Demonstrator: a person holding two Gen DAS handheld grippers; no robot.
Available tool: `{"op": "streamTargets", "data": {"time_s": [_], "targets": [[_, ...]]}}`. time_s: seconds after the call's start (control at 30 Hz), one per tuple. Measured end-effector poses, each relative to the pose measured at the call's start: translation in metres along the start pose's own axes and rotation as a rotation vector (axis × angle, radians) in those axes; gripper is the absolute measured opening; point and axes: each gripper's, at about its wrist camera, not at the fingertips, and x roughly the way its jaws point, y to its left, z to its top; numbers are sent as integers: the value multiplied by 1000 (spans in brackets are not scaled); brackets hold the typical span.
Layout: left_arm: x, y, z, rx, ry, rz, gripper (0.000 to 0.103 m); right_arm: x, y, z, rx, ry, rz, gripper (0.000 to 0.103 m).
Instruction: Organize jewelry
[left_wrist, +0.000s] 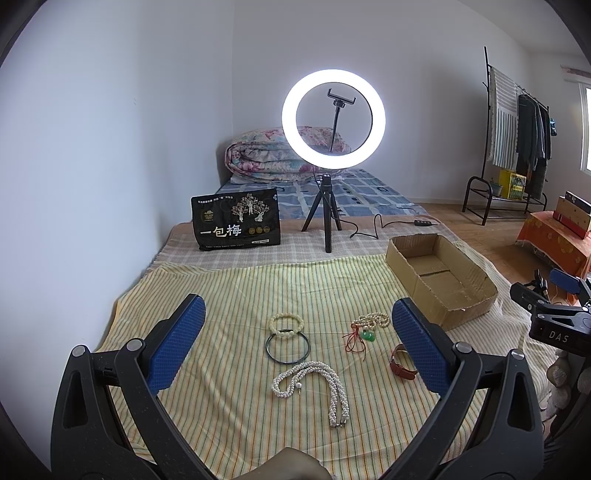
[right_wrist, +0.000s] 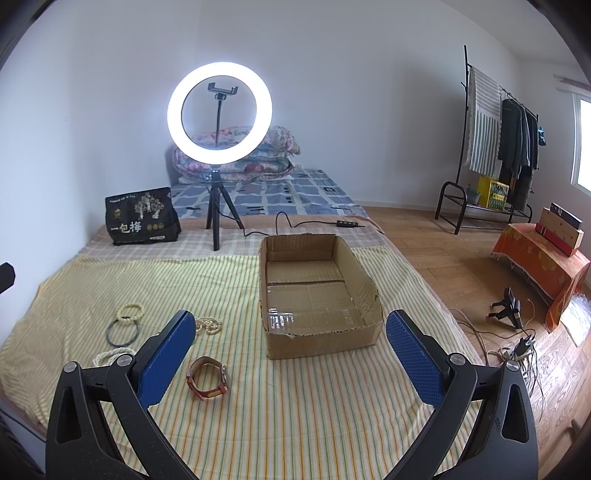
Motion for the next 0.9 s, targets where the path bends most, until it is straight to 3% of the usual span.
{"op": "streamTargets", "data": {"time_s": [0.6, 0.9], "targets": [[-5, 7, 12, -7, 12, 3, 103, 2, 3, -2, -9, 11, 4, 102], [18, 22, 2, -28, 35, 37, 103, 13, 9, -8, -44, 25, 35, 102]]}}
